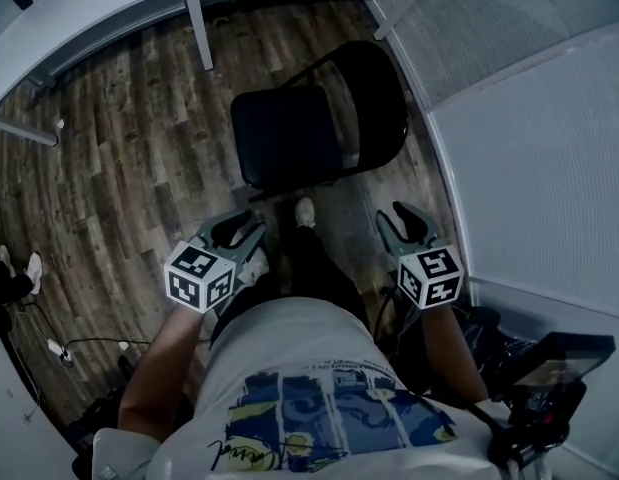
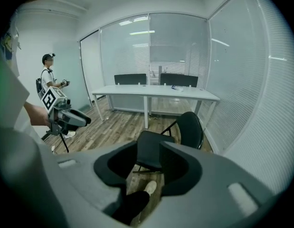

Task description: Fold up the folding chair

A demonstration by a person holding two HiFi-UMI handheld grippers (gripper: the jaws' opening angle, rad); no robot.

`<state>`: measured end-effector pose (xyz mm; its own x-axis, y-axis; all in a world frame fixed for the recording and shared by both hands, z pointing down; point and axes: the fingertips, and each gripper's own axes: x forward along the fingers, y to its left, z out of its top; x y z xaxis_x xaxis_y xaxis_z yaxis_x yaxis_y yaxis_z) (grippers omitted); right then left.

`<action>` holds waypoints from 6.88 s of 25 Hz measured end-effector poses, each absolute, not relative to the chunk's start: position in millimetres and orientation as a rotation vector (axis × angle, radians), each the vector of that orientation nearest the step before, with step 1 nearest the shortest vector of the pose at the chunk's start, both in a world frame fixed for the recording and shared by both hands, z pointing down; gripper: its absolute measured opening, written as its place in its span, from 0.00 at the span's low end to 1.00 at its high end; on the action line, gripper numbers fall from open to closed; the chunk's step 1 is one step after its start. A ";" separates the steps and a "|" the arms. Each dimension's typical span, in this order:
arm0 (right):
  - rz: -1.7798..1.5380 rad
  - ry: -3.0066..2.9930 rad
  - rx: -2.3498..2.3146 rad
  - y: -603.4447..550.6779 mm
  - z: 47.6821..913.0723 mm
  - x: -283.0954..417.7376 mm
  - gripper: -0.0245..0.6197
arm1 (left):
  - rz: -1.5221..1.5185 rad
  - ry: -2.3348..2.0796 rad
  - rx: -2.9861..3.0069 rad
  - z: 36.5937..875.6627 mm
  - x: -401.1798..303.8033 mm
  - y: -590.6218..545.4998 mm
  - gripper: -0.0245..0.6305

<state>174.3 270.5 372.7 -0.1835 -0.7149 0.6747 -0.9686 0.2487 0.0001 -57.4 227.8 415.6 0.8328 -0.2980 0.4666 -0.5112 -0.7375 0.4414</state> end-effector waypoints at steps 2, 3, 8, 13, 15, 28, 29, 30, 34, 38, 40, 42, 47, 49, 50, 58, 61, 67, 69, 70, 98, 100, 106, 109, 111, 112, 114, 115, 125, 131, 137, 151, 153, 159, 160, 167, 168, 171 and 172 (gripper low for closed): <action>0.622 -1.958 1.549 259.5 378.1 187.8 0.25 | 0.501 -0.596 2.417 423.3 -57.2 222.0 0.24; 0.637 -1.953 1.556 254.8 382.6 194.7 0.26 | 0.508 -0.604 2.405 428.3 -58.3 219.7 0.24; 0.674 -1.911 1.561 226.1 405.1 233.0 0.27 | 0.562 -0.675 2.327 456.1 -64.3 204.4 0.25; 0.732 -1.865 1.580 188.6 431.9 280.0 0.29 | 0.587 -0.715 2.232 488.0 -63.7 190.6 0.26; 0.747 -1.845 1.586 175.5 443.4 297.1 0.30 | 0.604 -0.723 2.203 502.3 -62.5 185.4 0.27; 0.895 -1.760 1.616 92.2 507.7 374.3 0.35 | 0.614 -0.792 2.018 599.5 -52.0 139.6 0.34; 0.903 -1.757 1.612 87.2 511.3 376.9 0.36 | 0.614 -0.796 2.004 606.3 -51.1 136.3 0.34; 0.909 -1.756 1.606 82.2 515.4 378.6 0.36 | 0.612 -0.802 1.991 612.6 -51.0 132.9 0.35; 0.932 -1.748 1.591 63.1 530.1 387.0 0.36 | 0.604 -0.825 1.946 635.8 -48.3 120.7 0.36; 0.970 -1.759 1.584 46.3 540.8 396.0 0.36 | 0.594 -0.841 1.908 661.1 -40.9 108.8 0.37; 1.000 -1.771 1.582 44.5 548.5 398.2 0.36 | 0.587 -0.849 1.886 676.6 -38.8 103.6 0.38; 1.033 -1.774 1.586 47.2 555.1 399.2 0.36 | 0.576 -0.845 1.863 694.4 -37.2 99.1 0.39; 1.074 -1.808 1.562 40.6 563.4 389.6 0.36 | 0.570 -0.857 1.805 740.8 -42.3 94.0 0.41; 1.075 -1.813 1.554 37.4 563.9 384.9 0.36 | 0.581 -0.864 1.798 755.4 -44.0 87.6 0.41; 1.073 -1.815 1.551 35.9 563.7 382.9 0.36 | 0.581 -0.863 1.793 763.1 -43.5 85.3 0.42; 1.052 -1.842 1.570 30.1 566.5 373.3 0.36 | 0.567 -0.875 1.737 826.3 -50.2 74.2 0.44; 1.048 -1.841 1.565 29.9 569.0 369.2 0.36 | 0.546 -0.885 1.709 848.8 -57.1 71.0 0.46; 1.088 -1.811 1.565 32.0 571.9 363.8 0.36 | 0.507 -0.904 1.681 882.7 -61.0 57.4 0.50; 1.075 -1.833 1.559 32.4 574.7 362.5 0.36 | 0.478 -0.895 1.671 893.0 -61.6 53.1 0.52; 1.068 -1.841 1.556 32.0 574.5 361.5 0.36 | 0.463 -0.889 1.665 896.3 -62.6 50.3 0.53; 0.995 -1.830 1.524 26.9 568.6 363.9 0.34 | 0.005 -0.458 1.535 933.2 -13.8 29.0 0.61; 1.003 -1.833 1.523 28.0 569.8 365.9 0.33 | 0.019 -0.431 1.551 932.4 -8.3 30.0 0.57; 1.059 -1.895 1.534 19.3 566.8 356.3 0.27 | 0.035 -0.440 1.577 929.4 -9.7 30.4 0.54; 1.070 -1.905 1.529 17.8 560.9 353.7 0.25 | 0.042 -0.450 1.582 923.8 -8.9 28.7 0.53; 1.054 -1.910 1.532 19.2 546.3 352.3 0.25 | 0.044 -0.446 1.583 910.9 -6.0 30.4 0.52; 1.038 -1.915 1.534 19.6 537.3 352.4 0.24 | 0.043 -0.442 1.586 902.3 -4.8 30.1 0.52; 1.011 -1.910 1.530 21.6 526.8 353.3 0.24 | 0.040 -0.434 1.592 889.0 -2.2 28.7 0.50; 1.010 -1.901 1.525 23.1 526.8 353.1 0.23 | 0.041 -0.431 1.591 886.5 -1.0 29.1 0.49; 0.983 -1.937 1.507 19.2 522.6 333.1 0.19 | 0.069 -0.441 1.576 863.8 16.0 31.3 0.42; 0.955 -1.924 1.524 20.9 496.6 339.7 0.19 | 0.095 -0.458 1.584 825.8 41.7 31.0 0.39; 0.929 -1.918 1.525 23.2 484.7 338.1 0.19 | 0.123 -0.470 1.589 801.0 57.1 33.1 0.36; 0.860 -1.885 1.516 22.2 462.1 330.3 0.19 | 0.228 -0.549 1.598 758.4 92.6 32.0 0.34; 0.858 -1.880 1.526 22.4 460.0 330.1 0.19 | 0.239 -0.551 1.601 753.0 97.7 31.7 0.34; 0.869 -1.879 1.562 22.2 452.3 320.0 0.18 | 0.275 -0.571 1.603 737.2 111.3 32.8 0.33; 0.864 -1.876 1.561 22.6 450.8 317.8 0.18 | 0.281 -0.574 1.604 734.2 113.5 33.3 0.33; 0.876 -1.858 1.590 24.3 445.2 316.4 0.17 | 0.321 -0.585 1.609 719.6 132.3 35.2 0.31; 0.874 -1.858 1.591 23.6 443.8 315.8 0.17 | 0.325 -0.582 1.611 716.8 135.5 34.7 0.30; 0.876 -1.852 1.600 21.7 438.5 311.3 0.17 | 0.339 -0.578 1.611 707.2 142.8 34.2 0.29; 0.880 -1.850 1.608 21.2 436.4 310.4 0.17 | 0.344 -0.576 1.613 703.9 145.2 33.8 0.29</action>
<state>310.4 21.2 436.4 -0.1507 -0.6425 0.7513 -0.9883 0.0792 -0.1306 145.2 33.8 703.9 0.8268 -0.1634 0.5383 -0.5516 -0.0478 0.8327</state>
